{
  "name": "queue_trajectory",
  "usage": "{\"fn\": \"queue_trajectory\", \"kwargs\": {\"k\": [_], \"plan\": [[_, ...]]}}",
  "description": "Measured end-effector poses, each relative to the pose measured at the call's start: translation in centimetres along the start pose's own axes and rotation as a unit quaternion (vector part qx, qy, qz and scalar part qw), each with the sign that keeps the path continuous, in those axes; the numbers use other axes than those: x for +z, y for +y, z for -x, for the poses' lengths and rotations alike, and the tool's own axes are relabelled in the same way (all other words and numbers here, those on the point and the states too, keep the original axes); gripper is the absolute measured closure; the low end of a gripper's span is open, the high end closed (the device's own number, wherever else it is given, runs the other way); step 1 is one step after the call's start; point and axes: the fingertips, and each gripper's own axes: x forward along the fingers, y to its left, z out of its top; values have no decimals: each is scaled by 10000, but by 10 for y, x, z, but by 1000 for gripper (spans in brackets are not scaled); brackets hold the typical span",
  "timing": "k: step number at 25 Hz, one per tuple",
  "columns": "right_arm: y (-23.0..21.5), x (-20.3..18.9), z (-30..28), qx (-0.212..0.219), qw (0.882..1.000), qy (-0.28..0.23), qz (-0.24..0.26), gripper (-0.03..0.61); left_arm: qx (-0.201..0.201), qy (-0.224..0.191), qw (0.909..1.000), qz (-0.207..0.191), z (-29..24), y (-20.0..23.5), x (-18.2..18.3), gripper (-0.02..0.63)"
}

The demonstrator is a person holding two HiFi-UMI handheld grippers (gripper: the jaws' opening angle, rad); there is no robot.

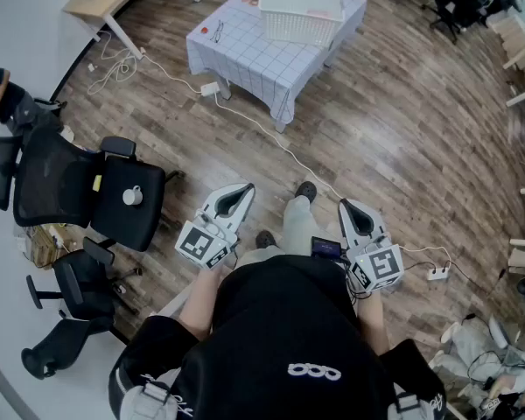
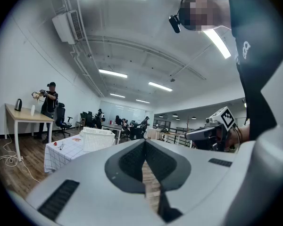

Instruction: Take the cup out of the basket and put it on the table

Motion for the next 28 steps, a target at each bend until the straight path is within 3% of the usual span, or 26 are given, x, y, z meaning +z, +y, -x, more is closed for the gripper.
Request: {"fn": "queue_trajectory", "kwargs": {"k": [8,13,21,28], "plan": [[-16,-14,-1,-136,9997,130,-139,555,-171,107,9998,-11,-25,2,0,606],[-55,-12,-22,-220,9979,11,-610,554,-420,170,9988,-181,-72,17,6,606],[-155,49,-105,-42,9980,-414,-470,554,-612,269,9965,-512,-184,74,48,606],[-237,84,-171,311,9977,-440,-402,554,-344,261,9982,-418,-263,131,64,606]]}}
